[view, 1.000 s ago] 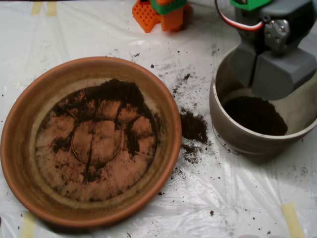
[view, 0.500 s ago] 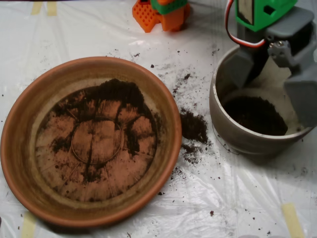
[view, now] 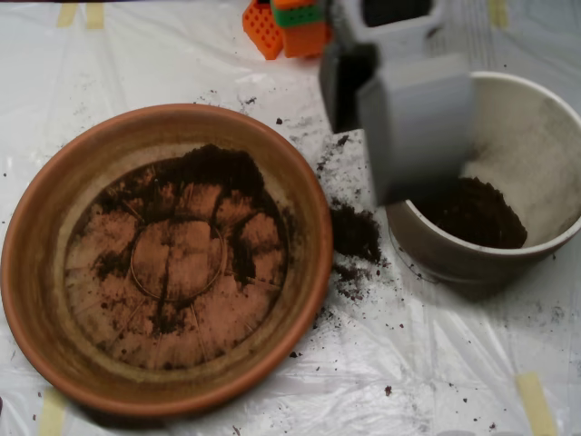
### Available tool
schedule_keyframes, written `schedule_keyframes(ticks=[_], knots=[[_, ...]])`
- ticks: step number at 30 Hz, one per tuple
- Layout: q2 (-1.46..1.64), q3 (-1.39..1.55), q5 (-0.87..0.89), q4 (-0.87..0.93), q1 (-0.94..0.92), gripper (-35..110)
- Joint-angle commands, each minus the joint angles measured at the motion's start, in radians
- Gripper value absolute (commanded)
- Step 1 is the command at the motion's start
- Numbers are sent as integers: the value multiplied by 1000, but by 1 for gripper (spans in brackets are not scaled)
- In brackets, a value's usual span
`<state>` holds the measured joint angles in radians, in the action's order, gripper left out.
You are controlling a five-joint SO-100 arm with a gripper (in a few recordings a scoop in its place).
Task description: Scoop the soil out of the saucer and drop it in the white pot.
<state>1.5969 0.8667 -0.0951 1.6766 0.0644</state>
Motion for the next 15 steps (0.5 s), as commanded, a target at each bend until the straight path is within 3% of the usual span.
schedule_keyframes(ticks=[1, 4, 10, 15], knots=[[410, 488, -21, -253, -107, 24], [661, 854, -43, -402, -143, 20], [957, 1292, -72, -537, -115, 7], [1206, 1600, -84, -643, -31, 9]])
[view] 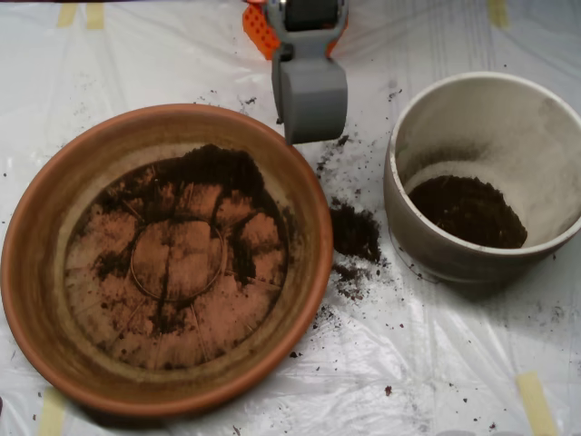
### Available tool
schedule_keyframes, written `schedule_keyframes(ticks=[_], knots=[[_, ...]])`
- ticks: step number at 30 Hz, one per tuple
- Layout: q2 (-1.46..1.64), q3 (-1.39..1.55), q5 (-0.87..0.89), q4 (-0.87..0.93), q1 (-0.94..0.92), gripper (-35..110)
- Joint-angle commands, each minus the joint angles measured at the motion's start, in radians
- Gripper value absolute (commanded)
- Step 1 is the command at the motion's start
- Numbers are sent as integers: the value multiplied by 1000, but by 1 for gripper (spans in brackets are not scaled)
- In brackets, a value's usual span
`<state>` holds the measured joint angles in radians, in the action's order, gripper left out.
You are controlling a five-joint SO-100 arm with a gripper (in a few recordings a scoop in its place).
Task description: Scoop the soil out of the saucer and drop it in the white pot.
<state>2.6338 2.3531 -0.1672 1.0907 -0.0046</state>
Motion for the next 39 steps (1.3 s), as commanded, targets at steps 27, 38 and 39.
schedule_keyframes(ticks=[27, 38, 39], knots=[[713, 739, 83, -181, 189, 7], [713, 741, 141, -181, 137, 0], [713, 741, 149, -181, 130, 0]])
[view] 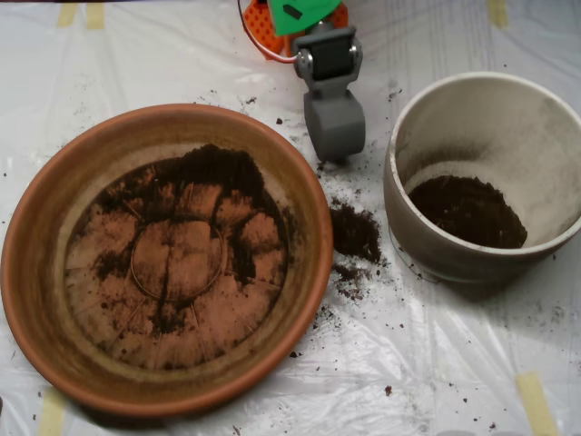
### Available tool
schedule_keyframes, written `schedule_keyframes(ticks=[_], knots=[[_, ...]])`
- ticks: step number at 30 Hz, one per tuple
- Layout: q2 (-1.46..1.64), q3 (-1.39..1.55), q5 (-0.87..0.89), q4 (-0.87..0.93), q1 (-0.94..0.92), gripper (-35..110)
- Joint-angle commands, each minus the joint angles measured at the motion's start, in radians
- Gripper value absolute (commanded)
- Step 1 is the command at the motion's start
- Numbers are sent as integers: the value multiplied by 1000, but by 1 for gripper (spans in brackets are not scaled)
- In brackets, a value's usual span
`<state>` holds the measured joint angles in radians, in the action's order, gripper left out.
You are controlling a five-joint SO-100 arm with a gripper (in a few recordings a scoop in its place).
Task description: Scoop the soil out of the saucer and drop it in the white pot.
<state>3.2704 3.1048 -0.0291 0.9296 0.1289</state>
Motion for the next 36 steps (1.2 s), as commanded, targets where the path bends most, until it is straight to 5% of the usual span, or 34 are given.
schedule_keyframes(ticks=[1, 36], knots=[[77, -11, 14, -20, -6, 0], [77, -11, 3, -21, 6, 3]])
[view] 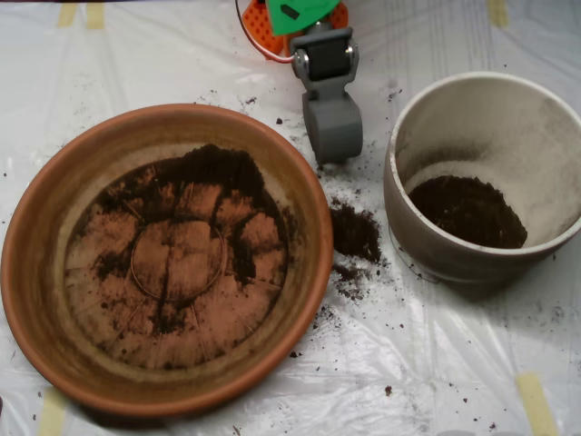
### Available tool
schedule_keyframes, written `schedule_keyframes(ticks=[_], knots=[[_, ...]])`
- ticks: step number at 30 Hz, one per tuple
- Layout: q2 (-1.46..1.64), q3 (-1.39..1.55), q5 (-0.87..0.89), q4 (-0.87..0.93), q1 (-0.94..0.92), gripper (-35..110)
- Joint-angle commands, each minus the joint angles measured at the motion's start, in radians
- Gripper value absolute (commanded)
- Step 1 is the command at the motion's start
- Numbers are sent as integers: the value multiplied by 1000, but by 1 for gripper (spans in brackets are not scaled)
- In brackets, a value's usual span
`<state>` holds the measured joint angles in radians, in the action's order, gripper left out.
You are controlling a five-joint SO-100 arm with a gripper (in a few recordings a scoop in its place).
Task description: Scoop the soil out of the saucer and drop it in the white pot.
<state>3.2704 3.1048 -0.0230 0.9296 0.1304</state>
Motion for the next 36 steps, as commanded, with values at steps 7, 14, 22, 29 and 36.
schedule_keyframes(ticks=[7, 14, 22, 29, 36], knots=[[77, -11, -3, -21, 5, 1], [77, -11, -3, -21, 5, 1], [77, -11, -3, -21, 5, 0], [77, -11, -3, -21, 5, 0], [77, -11, -3, -21, 5, 0]])
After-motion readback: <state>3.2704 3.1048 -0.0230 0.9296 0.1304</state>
